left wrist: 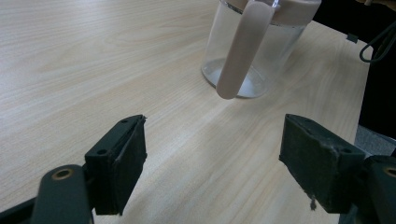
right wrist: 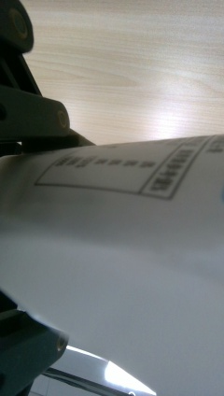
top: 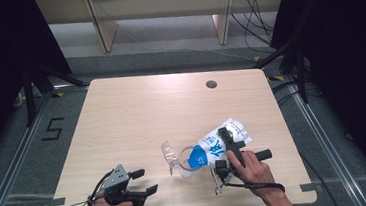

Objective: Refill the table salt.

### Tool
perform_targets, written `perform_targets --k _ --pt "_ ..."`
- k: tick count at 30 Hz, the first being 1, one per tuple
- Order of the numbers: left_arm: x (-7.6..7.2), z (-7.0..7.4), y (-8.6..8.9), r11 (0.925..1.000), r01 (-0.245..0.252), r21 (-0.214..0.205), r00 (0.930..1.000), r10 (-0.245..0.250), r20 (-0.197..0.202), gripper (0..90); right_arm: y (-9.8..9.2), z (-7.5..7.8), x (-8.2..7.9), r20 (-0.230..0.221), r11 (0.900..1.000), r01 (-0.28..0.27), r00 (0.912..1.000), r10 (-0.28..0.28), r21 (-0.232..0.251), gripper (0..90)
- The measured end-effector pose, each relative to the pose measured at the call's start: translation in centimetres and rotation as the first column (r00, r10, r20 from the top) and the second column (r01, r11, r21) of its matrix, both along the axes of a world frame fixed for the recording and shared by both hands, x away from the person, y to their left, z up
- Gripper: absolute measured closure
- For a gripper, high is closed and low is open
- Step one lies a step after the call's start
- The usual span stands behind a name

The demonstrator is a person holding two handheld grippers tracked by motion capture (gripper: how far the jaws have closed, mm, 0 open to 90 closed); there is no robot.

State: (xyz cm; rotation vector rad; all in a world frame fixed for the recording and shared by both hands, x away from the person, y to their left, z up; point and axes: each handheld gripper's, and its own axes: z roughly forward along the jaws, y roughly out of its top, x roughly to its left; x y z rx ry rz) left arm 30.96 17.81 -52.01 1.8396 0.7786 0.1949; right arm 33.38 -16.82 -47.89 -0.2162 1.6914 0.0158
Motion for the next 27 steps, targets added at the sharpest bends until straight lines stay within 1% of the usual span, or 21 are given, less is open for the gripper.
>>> perform_targets --k 2,7,9,11,13,15,16,18,19,20,22,24,26,27 --pt "-0.04 0.01 -0.01 1.0 -0.007 0.005 1.0 0.007 -0.003 22.2 -0.01 -0.01 0.02 0.001 1.0 0.0 1.0 0.0 -0.001 47.1" --pt "-0.02 0.0 -0.01 1.0 -0.006 0.004 1.0 0.006 -0.002 22.2 -0.04 -0.01 0.11 0.007 1.0 -0.009 0.9999 0.009 -0.002 47.1" --pt "-0.03 0.0 -0.01 1.0 -0.008 0.004 1.0 0.008 -0.003 22.2 -0.07 -0.05 0.18 0.017 0.9998 -0.019 0.9997 0.019 0.001 47.1" --pt "0.0 0.01 0.03 0.9999 -0.005 0.013 1.0 0.005 -0.003 22.2 -0.06 0.01 0.14 0.01 0.9999 -0.01 0.9999 0.01 -0.006 47.1" --pt "-0.01 -0.02 0.01 0.9999 -0.003 0.013 1.0 0.004 -0.004 22.2 0.02 0.23 0.21 0.015 0.9991 -0.023 0.9996 0.023 -0.035 47.1" --pt "-0.01 -0.04 0.0 0.9999 -0.003 0.013 1.0 0.003 -0.005 22.2 0.01 0.22 0.21 0.016 0.9992 -0.022 0.9996 0.023 -0.034 47.1" --pt "0.05 -0.11 -0.02 1.0 0.006 0.002 1.0 -0.006 -0.004 22.2 0.01 0.23 0.21 0.016 0.9992 -0.022 0.9996 0.023 -0.034 47.1" --pt "0.09 -0.12 -0.01 0.9999 0.01 0.006 1.0 -0.01 0.001 22.2 0.01 0.25 0.22 0.016 0.999 -0.023 0.9996 0.024 -0.037 47.1" --pt "0.04 -0.12 -0.03 1.0 0.004 0.002 1.0 -0.004 -0.005 22.2 -0.02 0.19 0.27 0.024 0.9991 -0.03 0.9992 0.031 -0.031 47.1" --pt "0.04 -0.11 -0.02 1.0 0.002 0.003 1.0 -0.002 -0.003 22.2 0.01 0.26 0.23 0.015 0.9991 -0.021 0.9997 0.021 -0.037 47.2" --pt "0.01 -0.04 0.03 0.9999 -0.004 0.015 1.0 0.004 -0.003 22.2 0.02 0.25 0.24 0.015 0.9991 -0.022 0.9996 0.023 -0.036 47.1" --pt "-0.01 -0.03 0.0 0.9999 -0.008 0.008 1.0 0.008 -0.004 22.2 0.03 0.24 0.24 0.015 0.9991 -0.024 0.9996 0.024 -0.036 47.1" --pt "-0.04 0.02 0.02 0.9999 -0.009 0.014 0.9999 0.009 -0.004 22.2 0.01 0.14 0.23 0.01 0.9995 -0.02 0.9997 0.02 -0.024 47.2" --pt "-0.01 -0.02 -0.01 1.0 -0.007 0.002 1.0 0.007 -0.002 22.2 0.02 0.14 0.23 0.01 0.9995 -0.022 0.9997 0.022 -0.023 47.2"
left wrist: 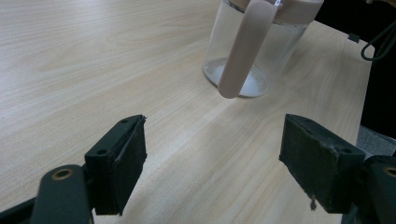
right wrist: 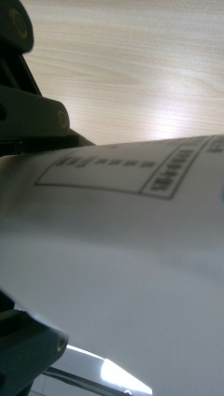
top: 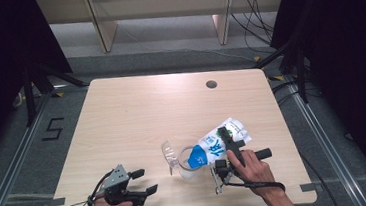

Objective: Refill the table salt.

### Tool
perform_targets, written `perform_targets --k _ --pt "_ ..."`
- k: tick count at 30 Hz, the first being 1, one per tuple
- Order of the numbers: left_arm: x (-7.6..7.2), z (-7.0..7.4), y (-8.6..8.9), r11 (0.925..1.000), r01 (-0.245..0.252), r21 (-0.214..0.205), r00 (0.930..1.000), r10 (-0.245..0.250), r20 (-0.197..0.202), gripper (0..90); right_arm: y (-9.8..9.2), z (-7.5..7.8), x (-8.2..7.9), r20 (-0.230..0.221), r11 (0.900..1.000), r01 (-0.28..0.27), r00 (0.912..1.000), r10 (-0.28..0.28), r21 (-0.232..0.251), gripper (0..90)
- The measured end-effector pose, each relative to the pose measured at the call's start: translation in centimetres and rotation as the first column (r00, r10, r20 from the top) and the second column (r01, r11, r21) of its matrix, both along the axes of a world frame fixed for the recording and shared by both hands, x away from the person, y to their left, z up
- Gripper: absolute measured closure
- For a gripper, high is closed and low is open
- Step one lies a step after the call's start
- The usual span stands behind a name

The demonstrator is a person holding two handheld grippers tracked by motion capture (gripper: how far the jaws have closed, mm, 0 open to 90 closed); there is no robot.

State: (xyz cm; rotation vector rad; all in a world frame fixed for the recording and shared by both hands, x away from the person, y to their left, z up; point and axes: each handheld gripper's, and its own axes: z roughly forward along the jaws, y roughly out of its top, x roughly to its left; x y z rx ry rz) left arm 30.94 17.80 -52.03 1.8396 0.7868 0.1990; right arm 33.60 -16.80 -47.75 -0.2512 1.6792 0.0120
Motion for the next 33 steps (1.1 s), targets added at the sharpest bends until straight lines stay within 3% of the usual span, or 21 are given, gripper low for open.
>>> perform_targets --k 4,5,7,8,16,23,25,26,28,29,33 --pt "0.0 0.0 -0.1 1.0 0.0 0.007 1.0 0.0 0.002 22.2 0.0 0.0 0.0 -0.003 1.0 0.001 1.0 -0.001 0.001 47.2" --pt "0.1 -0.1 -0.4 0.9999 -0.004 -0.013 1.0 0.004 -0.004 22.2 0.0 0.0 0.0 -0.004 1.0 0.002 1.0 -0.002 0.0 47.2" --pt "0.2 0.0 -0.7 1.0 0.008 -0.004 1.0 -0.008 -0.003 22.2 0.0 0.0 0.0 -0.003 1.0 0.001 1.0 -0.001 0.0 47.2" --pt "0.4 0.0 -0.9 0.9995 0.028 0.011 0.9994 -0.028 0.018 22.2 0.0 0.0 0.0 -0.003 1.0 0.002 1.0 -0.002 0.001 47.2" --pt "1.3 0.4 -3.0 0.9974 0.056 0.045 0.9973 -0.058 0.045 24.0 0.0 0.0 0.0 -0.004 1.0 0.001 1.0 -0.001 -0.001 47.4" --pt "2.3 0.2 -4.6 0.9947 0.083 0.061 0.9949 -0.086 0.053 30.7 0.0 0.0 0.0 0.01 0.9999 -0.012 0.9999 0.012 -0.002 47.4" --pt "2.3 0.2 -5.0 0.996 0.07 0.055 0.9963 -0.073 0.046 33.6 0.0 0.0 0.0 0.01 0.9999 -0.013 0.9999 0.013 -0.008 47.5" --pt "2.6 0.3 -5.1 0.9938 0.09 0.065 0.9932 -0.095 0.068 35.5 0.0 0.0 0.0 0.011 0.9999 -0.013 0.9998 0.013 -0.01 47.5" --pt "2.6 0.3 -5.4 0.9958 0.079 0.047 0.9948 -0.081 0.061 36.8 0.0 0.1 0.0 0.003 0.9998 -0.004 1.0 0.004 -0.018 47.5" --pt "2.8 0.4 -5.3 0.9937 0.093 0.063 0.9921 -0.098 0.079 38.4 0.0 0.1 0.0 0.004 0.9998 -0.006 1.0 0.006 -0.019 47.6" --pt "2.8 0.5 -5.4 0.9938 0.087 0.069 0.9923 -0.093 0.082 44.0 0.1 0.1 0.0 0.001 0.9998 -0.009 1.0 0.009 -0.018 47.6"
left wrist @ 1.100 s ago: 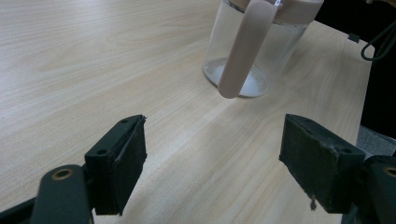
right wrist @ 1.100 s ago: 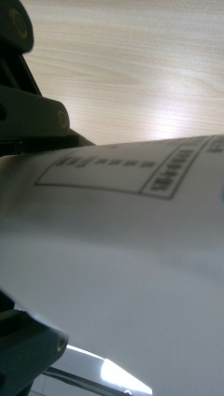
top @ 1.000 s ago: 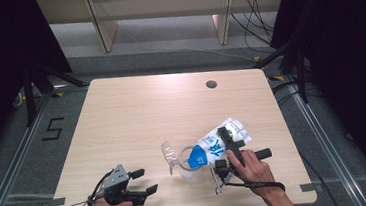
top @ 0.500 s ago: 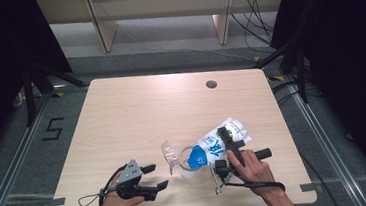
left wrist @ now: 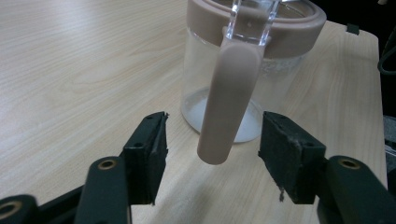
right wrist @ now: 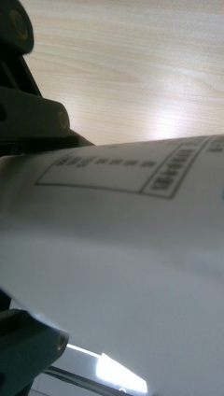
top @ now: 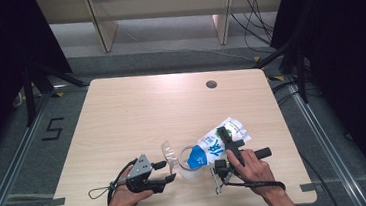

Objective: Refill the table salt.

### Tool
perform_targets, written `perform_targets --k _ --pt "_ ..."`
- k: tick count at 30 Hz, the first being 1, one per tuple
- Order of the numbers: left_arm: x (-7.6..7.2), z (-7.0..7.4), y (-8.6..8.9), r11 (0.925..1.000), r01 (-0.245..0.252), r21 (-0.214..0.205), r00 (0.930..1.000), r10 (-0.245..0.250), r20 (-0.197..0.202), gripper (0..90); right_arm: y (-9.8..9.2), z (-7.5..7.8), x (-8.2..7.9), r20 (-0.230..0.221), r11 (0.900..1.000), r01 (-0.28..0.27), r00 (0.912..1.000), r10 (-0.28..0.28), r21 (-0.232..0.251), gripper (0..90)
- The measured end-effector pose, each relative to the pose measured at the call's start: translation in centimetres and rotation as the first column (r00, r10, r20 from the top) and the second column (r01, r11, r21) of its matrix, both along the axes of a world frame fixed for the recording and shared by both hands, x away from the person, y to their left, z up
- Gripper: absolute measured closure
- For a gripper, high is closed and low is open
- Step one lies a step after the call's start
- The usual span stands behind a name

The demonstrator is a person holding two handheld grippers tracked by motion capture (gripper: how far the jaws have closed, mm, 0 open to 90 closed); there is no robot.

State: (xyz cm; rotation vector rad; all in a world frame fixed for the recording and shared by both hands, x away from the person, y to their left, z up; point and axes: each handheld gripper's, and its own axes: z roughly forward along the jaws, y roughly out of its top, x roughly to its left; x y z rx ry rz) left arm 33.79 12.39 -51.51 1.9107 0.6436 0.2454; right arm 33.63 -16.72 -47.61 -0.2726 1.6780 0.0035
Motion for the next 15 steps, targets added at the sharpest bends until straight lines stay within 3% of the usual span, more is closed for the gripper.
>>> perform_targets --k 5,9,10,12,14,15 --pt "0.19 -0.11 -0.13 0.9999 0.014 -0.01 0.9998 -0.014 0.012 51.1 0.09 0.15 0.04 0.004 0.9998 -0.009 0.9999 0.009 -0.017 47.7" --pt "0.23 -0.06 -0.25 0.9994 0.033 0.006 0.999 -0.033 0.029 59.3 0.12 0.16 0.06 0.006 0.9998 -0.01 0.9999 0.01 -0.019 47.9" --pt "0.13 -0.1 -0.35 0.9996 0.027 -0.001 0.9996 -0.027 0.011 63.2 0.13 0.19 0.07 0.006 0.9997 -0.011 0.9999 0.011 -0.023 48.0" --pt "0.31 -0.1 -0.3 0.9985 0.052 0.017 0.9977 -0.053 0.043 66.3 0.14 0.19 0.08 0.006 0.9996 -0.012 0.9999 0.012 -0.025 48.1" --pt "0.23 -0.2 -0.36 0.9985 0.053 0.013 0.9975 -0.054 0.045 70.6 0.16 0.23 0.07 0.006 0.9994 -0.012 0.9999 0.012 -0.031 48.2" --pt "0.31 -0.17 -0.28 0.9974 0.063 0.035 0.9956 -0.065 0.067 71.3 0.08 0.06 0.0 0.001 1.0 0.0 1.0 0.0 -0.005 48.3"
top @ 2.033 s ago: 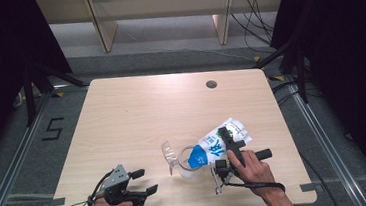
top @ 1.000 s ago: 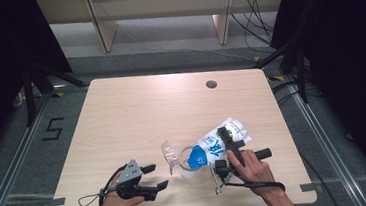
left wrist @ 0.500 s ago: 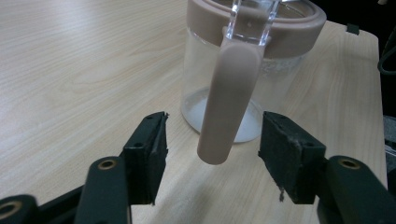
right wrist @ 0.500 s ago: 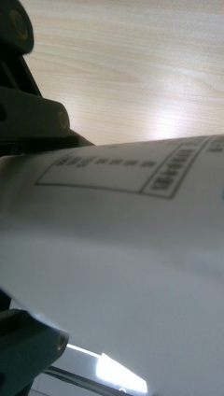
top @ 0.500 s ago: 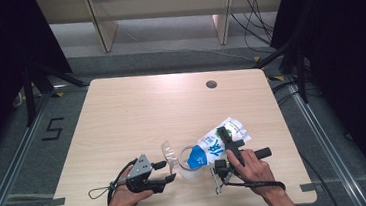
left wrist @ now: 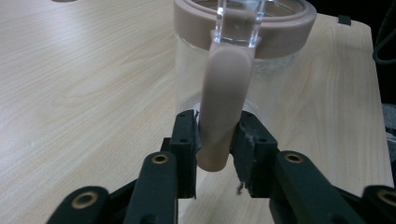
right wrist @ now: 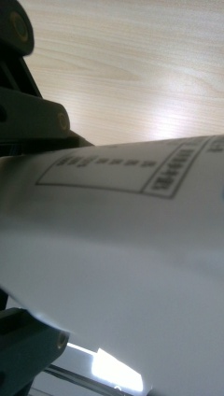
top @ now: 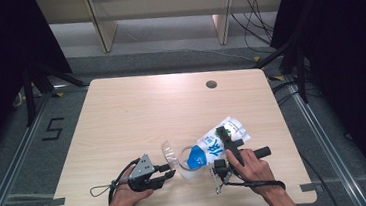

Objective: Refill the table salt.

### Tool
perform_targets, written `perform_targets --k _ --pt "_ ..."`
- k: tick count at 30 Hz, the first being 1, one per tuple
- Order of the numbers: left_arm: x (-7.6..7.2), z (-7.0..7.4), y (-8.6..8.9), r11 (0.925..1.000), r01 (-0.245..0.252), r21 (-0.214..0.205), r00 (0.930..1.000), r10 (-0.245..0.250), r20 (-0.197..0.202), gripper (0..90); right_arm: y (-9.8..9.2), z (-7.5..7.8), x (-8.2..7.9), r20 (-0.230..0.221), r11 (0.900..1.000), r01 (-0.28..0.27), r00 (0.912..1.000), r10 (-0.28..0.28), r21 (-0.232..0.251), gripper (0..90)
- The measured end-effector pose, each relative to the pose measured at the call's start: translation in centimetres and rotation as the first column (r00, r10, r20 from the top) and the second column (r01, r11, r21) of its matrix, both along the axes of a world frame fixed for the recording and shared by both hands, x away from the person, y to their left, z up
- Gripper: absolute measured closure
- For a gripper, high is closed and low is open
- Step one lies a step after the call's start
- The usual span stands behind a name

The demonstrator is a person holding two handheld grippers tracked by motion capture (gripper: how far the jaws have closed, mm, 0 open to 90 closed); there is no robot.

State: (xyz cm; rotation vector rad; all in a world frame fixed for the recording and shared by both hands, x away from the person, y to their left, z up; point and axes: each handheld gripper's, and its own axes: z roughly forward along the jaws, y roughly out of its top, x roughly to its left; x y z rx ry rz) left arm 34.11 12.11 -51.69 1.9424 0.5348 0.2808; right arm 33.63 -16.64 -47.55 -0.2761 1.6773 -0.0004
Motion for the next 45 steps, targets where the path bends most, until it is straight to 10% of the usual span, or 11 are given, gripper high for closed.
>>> perform_targets --k 45 --pt "0.43 0.11 0.11 0.9991 0.038 0.021 0.9988 -0.038 0.029 72.8 0.04 0.54 0.04 0.004 0.9985 -0.014 0.9999 0.014 -0.053 51.7"
